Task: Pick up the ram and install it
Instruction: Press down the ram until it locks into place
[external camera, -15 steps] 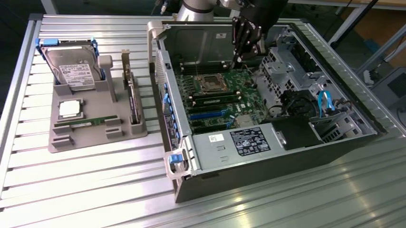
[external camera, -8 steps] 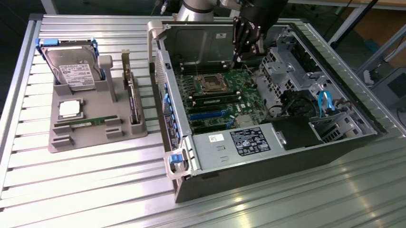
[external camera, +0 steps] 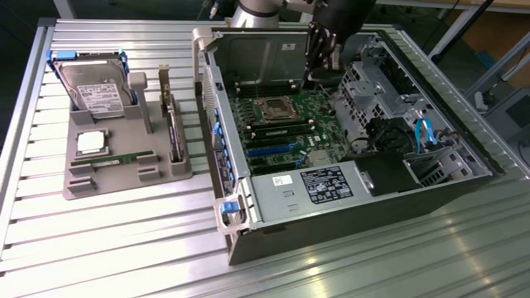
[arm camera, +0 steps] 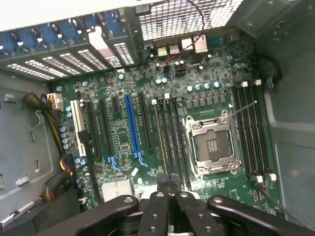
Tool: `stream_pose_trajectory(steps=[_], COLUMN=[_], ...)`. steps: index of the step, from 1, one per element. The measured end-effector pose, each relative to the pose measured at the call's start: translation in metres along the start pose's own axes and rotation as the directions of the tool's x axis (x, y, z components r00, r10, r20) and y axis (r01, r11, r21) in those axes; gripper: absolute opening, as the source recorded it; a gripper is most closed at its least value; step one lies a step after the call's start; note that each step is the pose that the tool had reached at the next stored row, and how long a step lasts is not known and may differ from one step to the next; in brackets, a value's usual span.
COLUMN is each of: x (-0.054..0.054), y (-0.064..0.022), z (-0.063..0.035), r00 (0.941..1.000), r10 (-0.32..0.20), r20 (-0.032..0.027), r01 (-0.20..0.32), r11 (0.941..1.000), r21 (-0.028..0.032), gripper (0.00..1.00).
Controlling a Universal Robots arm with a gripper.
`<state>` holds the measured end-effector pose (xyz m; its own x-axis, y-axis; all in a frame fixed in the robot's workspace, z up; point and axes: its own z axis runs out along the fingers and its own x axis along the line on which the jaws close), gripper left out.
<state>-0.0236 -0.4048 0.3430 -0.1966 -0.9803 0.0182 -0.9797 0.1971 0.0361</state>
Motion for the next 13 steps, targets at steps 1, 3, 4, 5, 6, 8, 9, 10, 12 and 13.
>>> stream_pose_trajectory(steps=[1,3,4,5,6,8,9,10,12,13], x=[0.0000,0.0000,0.0000,0.0000,0.0000,0.0000,0.0000,0.0000,0.0000,0.0000], y=[0.0000,0.0000,0.0000,0.0000,0.0000,0.0000,0.0000,0.0000,0.0000,0.0000], z=[0.0001,0.0002,0.0003,0.0003,0.0004,0.0004,0.0005,0.0005,0.0006,0.0006], r00=[0.9995,0.9964,0.9932,0.9914,0.9893,0.9842,0.9817,0.9779,0.9710,0.9678], r10=[0.032,0.085,0.116,0.131,0.146,0.177,0.190,0.209,0.239,0.251], r20=[0.0011,0.0030,0.0041,0.0046,0.0051,0.0061,0.0066,0.0071,0.0081,0.0085], r01=[-0.032,-0.085,-0.116,-0.131,-0.146,-0.177,-0.190,-0.209,-0.239,-0.251], r11=[0.9995,0.9964,0.9932,0.9914,0.9893,0.9842,0.9817,0.9780,0.9711,0.9679], r21=[-0.0006,-0.0017,-0.0023,-0.0027,-0.0030,-0.0038,-0.0041,-0.0046,-0.0054,-0.0057], gripper=[0.10,0.10,0.10,0.10,0.10,0.10,0.10,0.10,0.10,0.10])
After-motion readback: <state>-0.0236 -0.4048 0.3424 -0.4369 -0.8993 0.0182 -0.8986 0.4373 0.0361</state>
